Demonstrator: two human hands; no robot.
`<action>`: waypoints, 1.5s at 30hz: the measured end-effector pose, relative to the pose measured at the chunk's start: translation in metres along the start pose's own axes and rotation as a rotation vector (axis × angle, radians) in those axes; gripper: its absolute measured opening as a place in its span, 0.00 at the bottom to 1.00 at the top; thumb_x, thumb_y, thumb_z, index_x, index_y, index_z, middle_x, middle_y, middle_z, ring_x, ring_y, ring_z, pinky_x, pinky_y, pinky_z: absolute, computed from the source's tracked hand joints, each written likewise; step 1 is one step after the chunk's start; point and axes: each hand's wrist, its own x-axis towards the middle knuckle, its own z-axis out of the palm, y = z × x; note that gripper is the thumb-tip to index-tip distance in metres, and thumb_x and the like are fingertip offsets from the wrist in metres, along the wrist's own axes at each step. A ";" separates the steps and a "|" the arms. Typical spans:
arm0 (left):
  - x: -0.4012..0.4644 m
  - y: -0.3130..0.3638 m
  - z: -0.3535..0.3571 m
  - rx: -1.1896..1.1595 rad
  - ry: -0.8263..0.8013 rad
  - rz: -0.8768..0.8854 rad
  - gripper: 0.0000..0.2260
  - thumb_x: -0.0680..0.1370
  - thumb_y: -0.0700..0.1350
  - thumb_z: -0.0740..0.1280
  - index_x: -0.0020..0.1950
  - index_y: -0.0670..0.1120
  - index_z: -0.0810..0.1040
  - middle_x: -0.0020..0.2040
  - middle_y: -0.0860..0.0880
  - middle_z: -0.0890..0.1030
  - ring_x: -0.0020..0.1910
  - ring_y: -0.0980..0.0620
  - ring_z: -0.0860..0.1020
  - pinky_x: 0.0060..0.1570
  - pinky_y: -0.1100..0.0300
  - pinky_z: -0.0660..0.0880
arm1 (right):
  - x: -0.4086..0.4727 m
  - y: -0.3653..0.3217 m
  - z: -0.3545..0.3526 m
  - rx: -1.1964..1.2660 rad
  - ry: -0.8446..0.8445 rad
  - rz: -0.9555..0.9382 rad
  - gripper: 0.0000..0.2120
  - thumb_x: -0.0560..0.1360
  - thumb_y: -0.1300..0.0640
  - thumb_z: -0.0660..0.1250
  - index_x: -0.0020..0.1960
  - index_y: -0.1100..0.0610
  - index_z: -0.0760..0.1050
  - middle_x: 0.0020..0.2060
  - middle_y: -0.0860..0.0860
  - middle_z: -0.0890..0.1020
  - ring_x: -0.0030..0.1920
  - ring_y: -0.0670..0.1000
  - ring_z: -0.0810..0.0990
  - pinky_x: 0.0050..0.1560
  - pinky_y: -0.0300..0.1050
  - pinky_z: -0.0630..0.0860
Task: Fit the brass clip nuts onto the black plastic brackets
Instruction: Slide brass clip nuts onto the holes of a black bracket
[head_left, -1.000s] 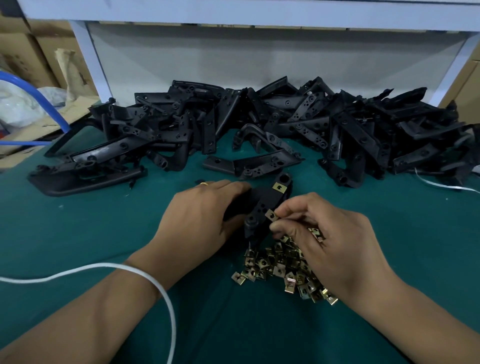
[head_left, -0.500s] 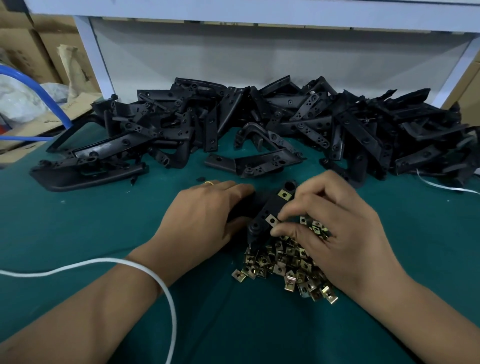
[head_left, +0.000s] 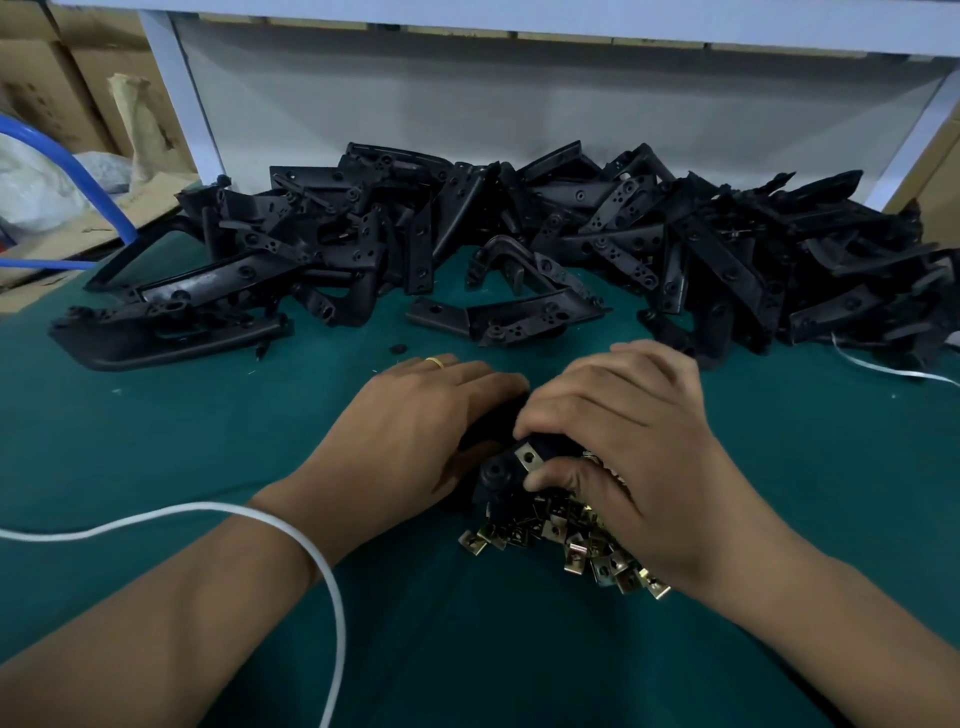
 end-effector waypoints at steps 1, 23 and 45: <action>0.000 0.000 0.001 -0.004 -0.004 0.010 0.18 0.80 0.52 0.67 0.68 0.51 0.77 0.58 0.53 0.82 0.52 0.48 0.80 0.51 0.50 0.75 | 0.000 -0.001 0.000 0.001 0.008 -0.005 0.13 0.81 0.42 0.65 0.55 0.48 0.84 0.53 0.38 0.82 0.62 0.46 0.78 0.72 0.55 0.63; 0.003 -0.012 0.008 0.205 0.145 -0.333 0.18 0.75 0.57 0.65 0.61 0.49 0.78 0.50 0.50 0.84 0.47 0.44 0.82 0.43 0.53 0.72 | -0.003 0.040 -0.014 0.053 -0.272 0.548 0.02 0.77 0.47 0.75 0.49 0.44 0.84 0.49 0.40 0.78 0.53 0.44 0.77 0.58 0.52 0.78; -0.002 -0.012 0.011 -0.322 0.154 -0.234 0.11 0.77 0.71 0.62 0.54 0.70 0.69 0.50 0.70 0.78 0.48 0.63 0.78 0.41 0.59 0.74 | 0.001 0.012 -0.008 1.307 0.421 0.653 0.08 0.74 0.64 0.75 0.53 0.61 0.85 0.48 0.62 0.87 0.50 0.62 0.89 0.53 0.52 0.86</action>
